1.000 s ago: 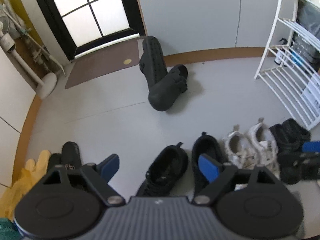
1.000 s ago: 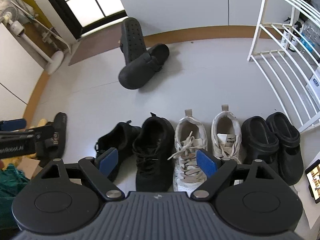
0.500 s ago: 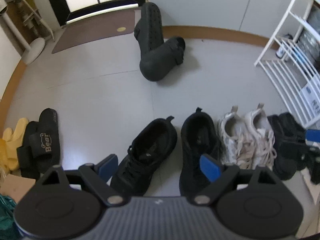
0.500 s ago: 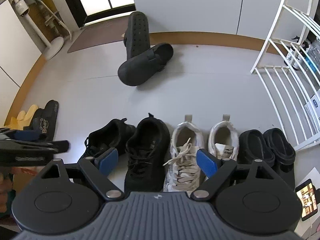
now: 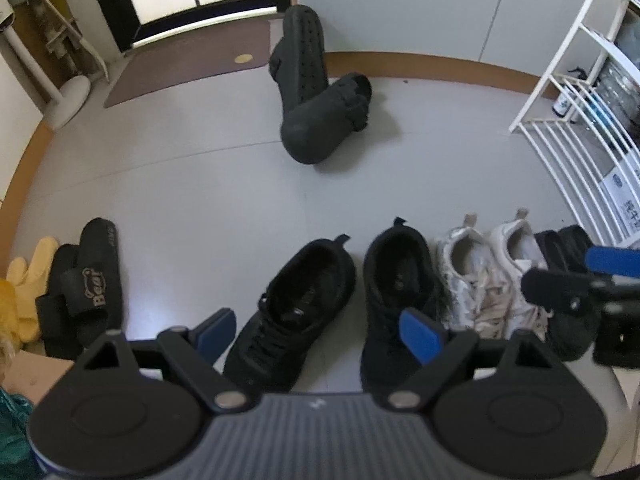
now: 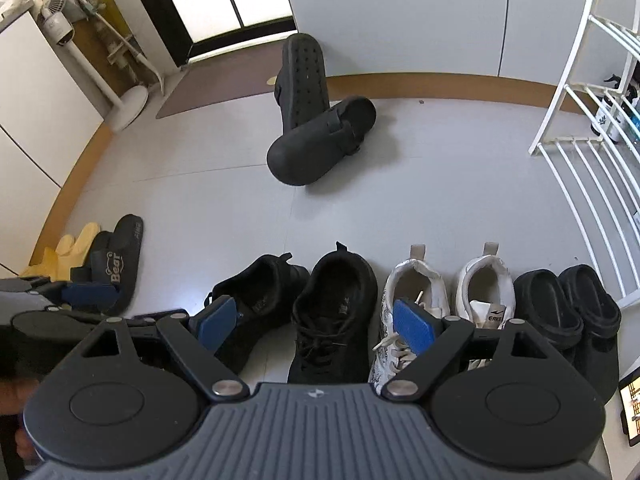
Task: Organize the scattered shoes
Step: 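Move the right gripper to the heel of the newly placed black sneaker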
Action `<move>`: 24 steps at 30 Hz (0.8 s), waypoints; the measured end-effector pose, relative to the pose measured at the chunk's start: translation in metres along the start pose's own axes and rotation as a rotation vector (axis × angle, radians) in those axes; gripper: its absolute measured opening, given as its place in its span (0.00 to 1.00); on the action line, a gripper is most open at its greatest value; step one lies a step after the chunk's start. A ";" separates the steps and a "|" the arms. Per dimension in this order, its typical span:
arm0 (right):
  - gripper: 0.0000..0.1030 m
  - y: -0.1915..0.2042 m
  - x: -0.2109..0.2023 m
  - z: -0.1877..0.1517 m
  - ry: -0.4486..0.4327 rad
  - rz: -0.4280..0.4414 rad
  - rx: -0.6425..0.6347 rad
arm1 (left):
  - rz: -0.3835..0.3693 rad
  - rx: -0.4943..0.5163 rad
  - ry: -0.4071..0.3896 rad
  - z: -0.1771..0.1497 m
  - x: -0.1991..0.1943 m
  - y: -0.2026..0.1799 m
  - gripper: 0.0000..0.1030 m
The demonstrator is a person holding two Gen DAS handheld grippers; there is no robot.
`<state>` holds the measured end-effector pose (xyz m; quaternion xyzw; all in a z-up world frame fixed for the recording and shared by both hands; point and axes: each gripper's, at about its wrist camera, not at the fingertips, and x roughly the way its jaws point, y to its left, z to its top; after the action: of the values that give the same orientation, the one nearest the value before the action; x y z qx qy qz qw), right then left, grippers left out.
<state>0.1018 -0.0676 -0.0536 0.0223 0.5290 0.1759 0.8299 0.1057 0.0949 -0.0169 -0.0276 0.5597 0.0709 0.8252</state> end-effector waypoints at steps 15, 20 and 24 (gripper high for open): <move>0.87 -0.004 0.030 -0.030 -0.115 0.011 0.092 | 0.016 0.016 0.038 0.004 0.014 0.012 0.88; 0.86 0.012 0.055 -0.045 -0.115 0.051 0.009 | 0.038 0.013 0.050 0.011 0.021 0.013 0.87; 0.86 0.014 0.074 -0.052 -0.103 0.084 0.032 | 0.051 -0.001 0.055 0.018 0.025 0.015 0.87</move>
<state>0.0802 -0.0394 -0.1376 0.0670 0.4868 0.2008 0.8475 0.1295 0.1142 -0.0326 -0.0160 0.5826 0.0913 0.8075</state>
